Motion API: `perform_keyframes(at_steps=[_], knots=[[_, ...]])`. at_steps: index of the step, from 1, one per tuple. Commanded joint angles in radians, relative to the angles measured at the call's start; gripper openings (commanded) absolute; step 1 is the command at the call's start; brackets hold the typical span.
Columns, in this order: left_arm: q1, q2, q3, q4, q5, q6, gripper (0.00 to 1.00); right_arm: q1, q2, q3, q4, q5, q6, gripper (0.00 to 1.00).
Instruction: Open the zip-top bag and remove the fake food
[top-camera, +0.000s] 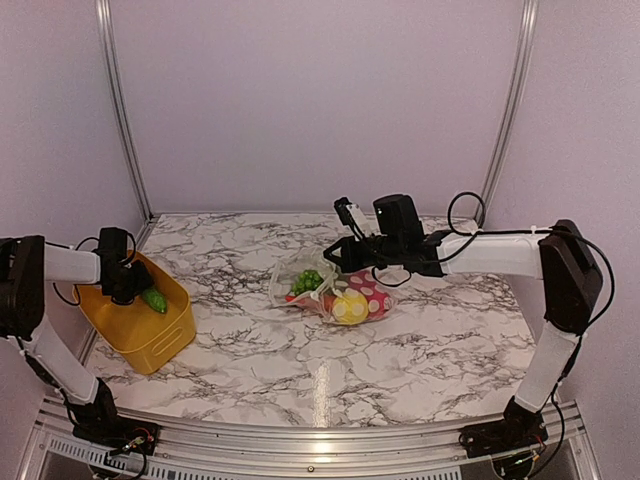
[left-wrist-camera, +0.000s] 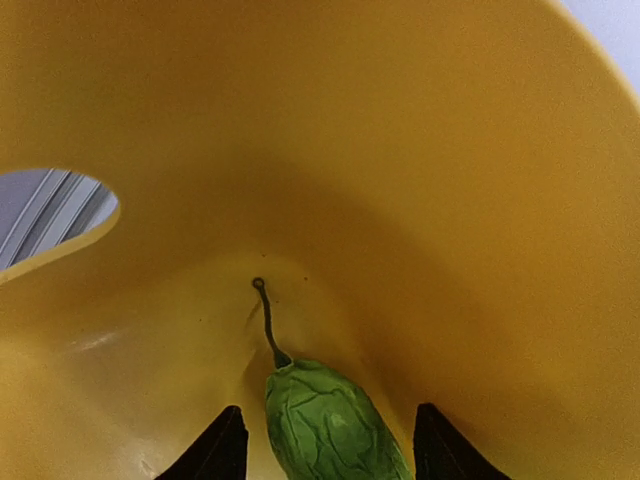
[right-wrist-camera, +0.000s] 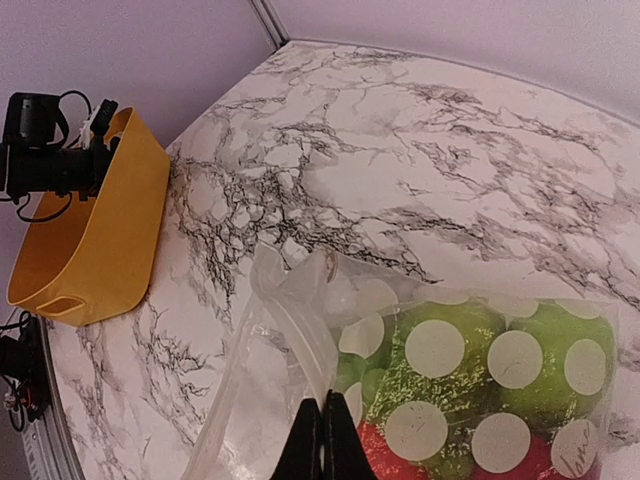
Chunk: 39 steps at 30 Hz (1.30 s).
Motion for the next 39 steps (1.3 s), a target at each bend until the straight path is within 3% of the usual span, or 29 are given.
perform_keyframes(at_steps=[1,12,19,25,32,39], knots=[[-0.005,-0.066,-0.035,-0.041,-0.031,-0.005,0.61,-0.014,-0.009,0.040,0.001,0.000,-0.013,0.00],[-0.041,-0.385,-0.045,-0.114,-0.005,0.008,0.76,-0.014,-0.020,0.040,0.001,-0.005,-0.018,0.00],[-0.271,-0.467,-0.064,0.079,0.161,-0.006,0.76,-0.014,-0.022,0.041,0.013,-0.028,-0.008,0.00],[-0.458,-0.368,-0.050,0.265,0.239,0.008,0.76,-0.014,-0.032,0.030,0.016,-0.047,-0.005,0.00],[-0.650,-0.122,0.053,0.379,0.258,0.017,0.72,-0.012,-0.050,-0.009,0.039,-0.073,0.001,0.00],[-0.746,0.166,0.168,0.520,0.327,-0.022,0.67,-0.013,-0.075,-0.047,0.072,-0.101,0.005,0.00]])
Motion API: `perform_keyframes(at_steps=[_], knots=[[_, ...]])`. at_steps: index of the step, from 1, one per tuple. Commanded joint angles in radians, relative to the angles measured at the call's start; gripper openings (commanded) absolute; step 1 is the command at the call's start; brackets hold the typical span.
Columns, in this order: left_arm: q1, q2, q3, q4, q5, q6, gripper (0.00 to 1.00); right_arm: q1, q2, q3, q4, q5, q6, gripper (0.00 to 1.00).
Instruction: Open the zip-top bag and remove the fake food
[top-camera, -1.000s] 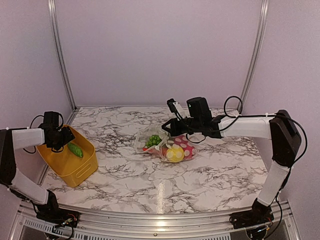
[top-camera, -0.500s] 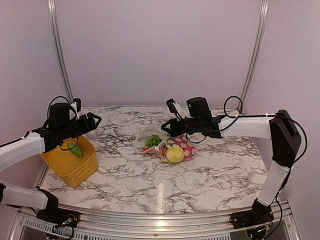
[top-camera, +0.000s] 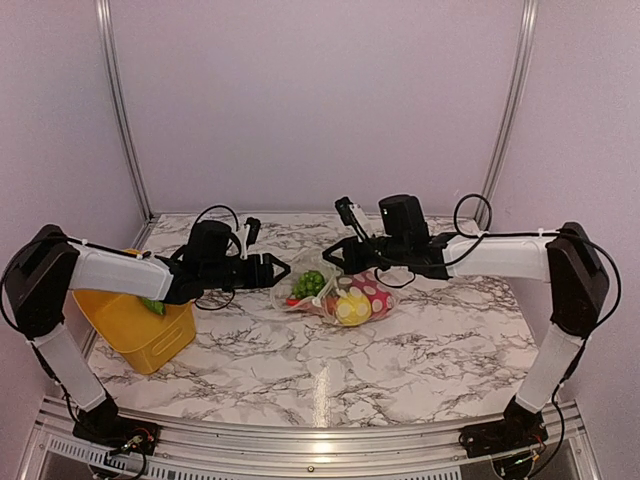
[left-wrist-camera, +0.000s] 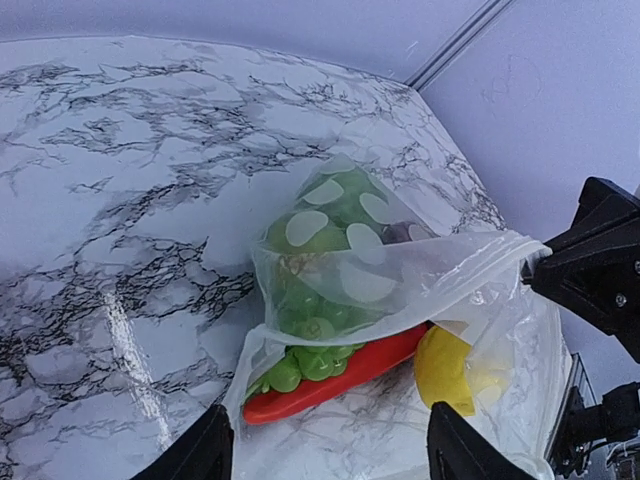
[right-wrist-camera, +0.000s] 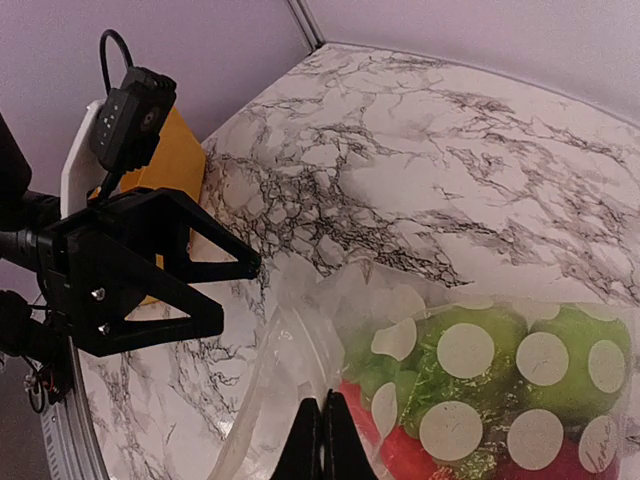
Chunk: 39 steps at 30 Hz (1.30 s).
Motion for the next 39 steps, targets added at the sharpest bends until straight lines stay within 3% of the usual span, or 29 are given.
perform_keyframes(at_steps=[1,8,16,21,26,39], knots=[[-0.035,0.153,0.085,0.125,0.072,-0.023,0.67,-0.012,-0.044,-0.019,0.043,-0.030,0.011,0.00],[-0.064,0.321,0.219,0.133,0.079,-0.036,0.66,-0.012,-0.041,-0.027,0.047,-0.031,0.016,0.00],[-0.072,0.346,0.229,0.093,0.046,-0.026,0.61,-0.012,-0.014,-0.010,0.050,-0.036,0.017,0.00],[-0.092,0.220,0.086,0.200,0.027,-0.027,0.59,-0.012,0.005,0.004,0.048,-0.031,0.017,0.00],[-0.113,0.102,0.016,0.172,-0.019,0.019,0.59,-0.012,0.021,0.014,0.055,-0.047,0.024,0.00],[-0.128,0.305,0.223,0.084,-0.036,0.007,0.59,-0.013,0.000,0.009,0.052,-0.040,0.026,0.00]])
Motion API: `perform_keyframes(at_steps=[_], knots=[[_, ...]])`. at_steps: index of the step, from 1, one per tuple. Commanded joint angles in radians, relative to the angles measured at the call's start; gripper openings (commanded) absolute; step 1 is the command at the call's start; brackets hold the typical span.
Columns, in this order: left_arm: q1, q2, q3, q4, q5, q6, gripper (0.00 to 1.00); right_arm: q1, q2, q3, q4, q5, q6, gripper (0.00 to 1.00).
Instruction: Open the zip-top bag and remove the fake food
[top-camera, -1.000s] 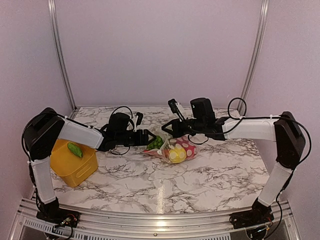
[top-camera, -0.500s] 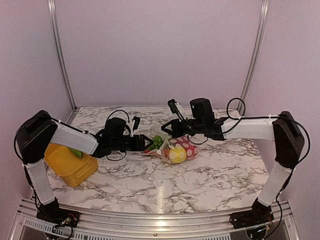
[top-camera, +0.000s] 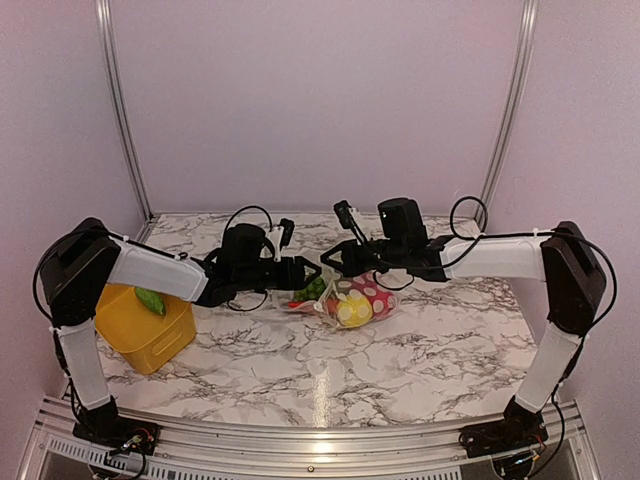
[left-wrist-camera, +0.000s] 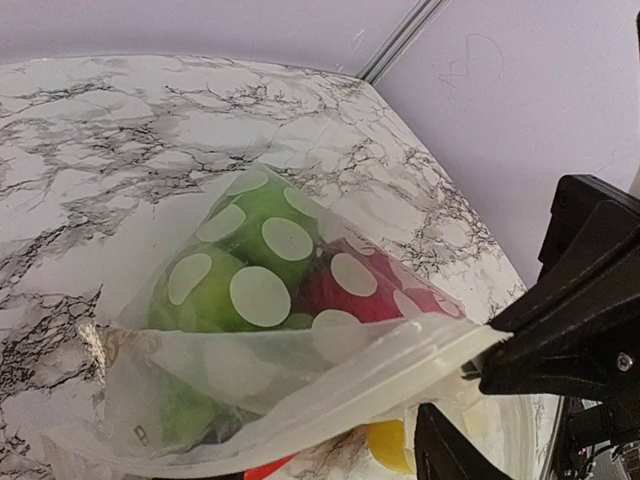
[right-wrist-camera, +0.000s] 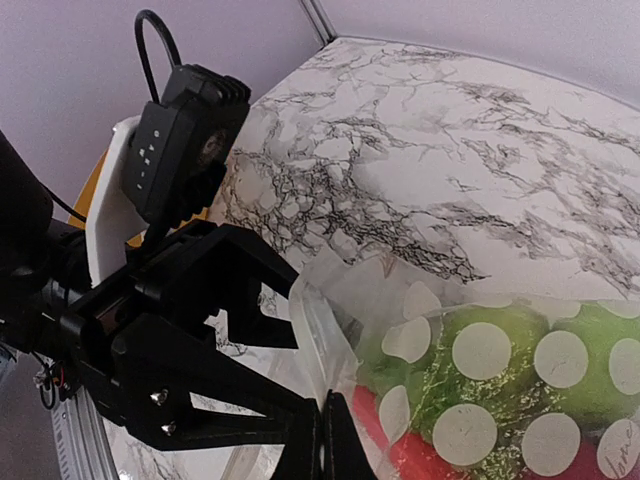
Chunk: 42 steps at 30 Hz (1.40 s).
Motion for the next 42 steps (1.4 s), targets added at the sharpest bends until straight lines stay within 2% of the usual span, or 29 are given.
perform_keyframes(at_steps=[1,5,14,20,23,26,32,42], knots=[[0.000,0.078,0.065,-0.064,-0.049,0.010,0.59,-0.009,-0.014,0.031,0.012,0.007,0.003,0.00],[0.003,0.109,0.075,-0.071,-0.161,0.034,0.68,-0.009,-0.018,0.029,0.011,0.008,0.000,0.00],[0.014,0.248,0.168,-0.111,-0.126,0.021,0.71,-0.009,-0.019,0.019,0.005,0.022,-0.008,0.00],[0.015,0.253,0.133,-0.116,-0.152,0.011,0.89,-0.009,-0.012,0.020,0.005,0.022,-0.009,0.00],[0.015,0.260,0.127,-0.128,-0.153,0.015,0.91,-0.008,-0.003,0.022,0.008,0.019,-0.007,0.00],[0.014,0.265,0.126,-0.107,-0.116,0.021,0.80,-0.009,0.005,0.022,0.013,0.020,-0.006,0.00],[0.015,0.202,0.084,-0.018,-0.097,0.031,0.43,-0.009,0.008,0.010,0.006,0.034,-0.014,0.00],[0.014,0.042,0.046,-0.026,-0.125,0.100,0.02,-0.009,0.002,-0.025,0.025,0.058,-0.001,0.00]])
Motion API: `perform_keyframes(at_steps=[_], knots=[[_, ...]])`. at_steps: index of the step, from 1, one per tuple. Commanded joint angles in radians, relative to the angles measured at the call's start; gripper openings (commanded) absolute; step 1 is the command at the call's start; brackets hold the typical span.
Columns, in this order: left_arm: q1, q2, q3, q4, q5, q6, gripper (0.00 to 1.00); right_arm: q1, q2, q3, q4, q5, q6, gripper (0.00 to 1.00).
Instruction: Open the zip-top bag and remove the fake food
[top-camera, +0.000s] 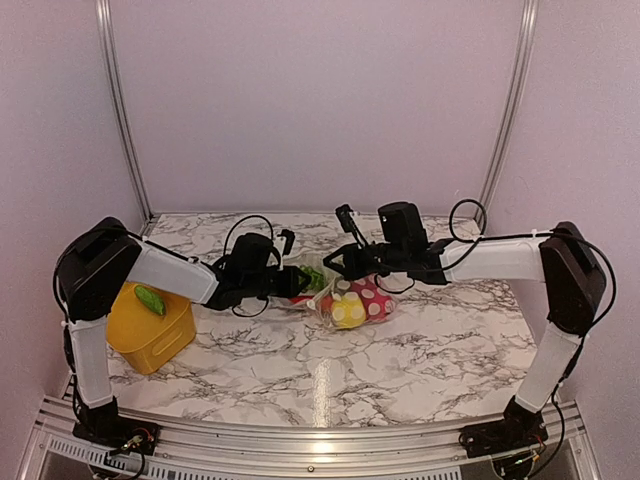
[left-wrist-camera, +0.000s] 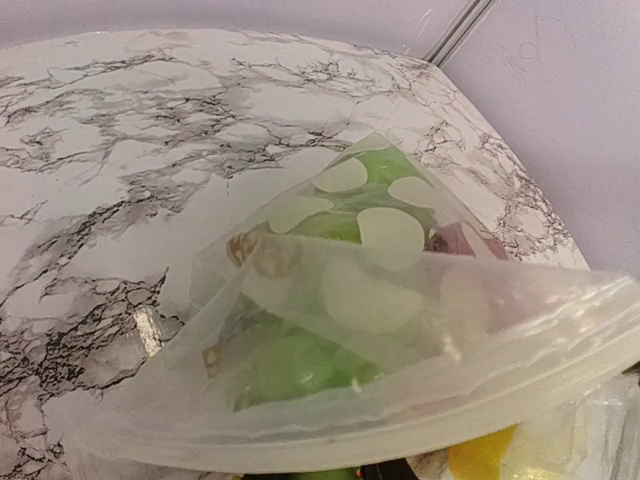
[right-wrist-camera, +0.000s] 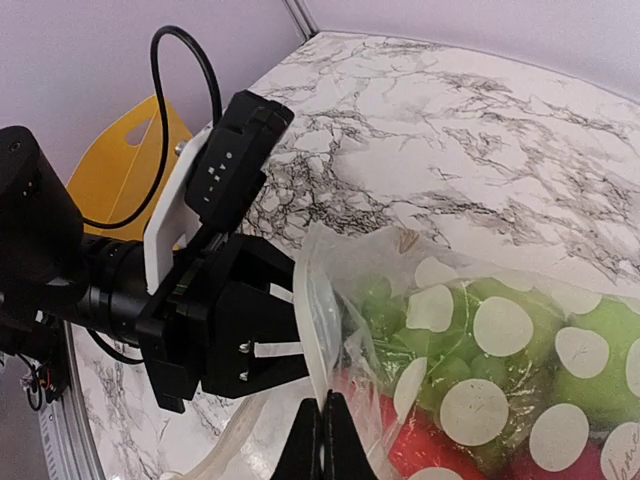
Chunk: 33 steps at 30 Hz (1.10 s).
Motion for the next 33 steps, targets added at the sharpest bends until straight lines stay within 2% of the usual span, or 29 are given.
perform_keyframes(at_steps=[1,9,16,25,33], knots=[[0.004,-0.112,-0.013,0.002,-0.010,0.046,0.00,-0.009,0.000,0.000,0.016,0.027,0.002,0.00],[0.003,-0.253,-0.061,-0.020,0.027,0.090,0.00,-0.011,-0.007,0.014,-0.008,0.076,-0.007,0.00],[0.002,-0.359,-0.084,-0.158,0.011,0.142,0.00,-0.046,-0.035,0.013,-0.012,0.104,0.000,0.00],[0.000,-0.519,-0.203,-0.095,0.018,0.115,0.00,-0.069,-0.015,0.009,-0.002,0.083,0.006,0.00],[0.037,-0.691,-0.230,-0.202,-0.128,0.048,0.00,-0.069,-0.015,-0.008,0.012,0.076,0.009,0.00]])
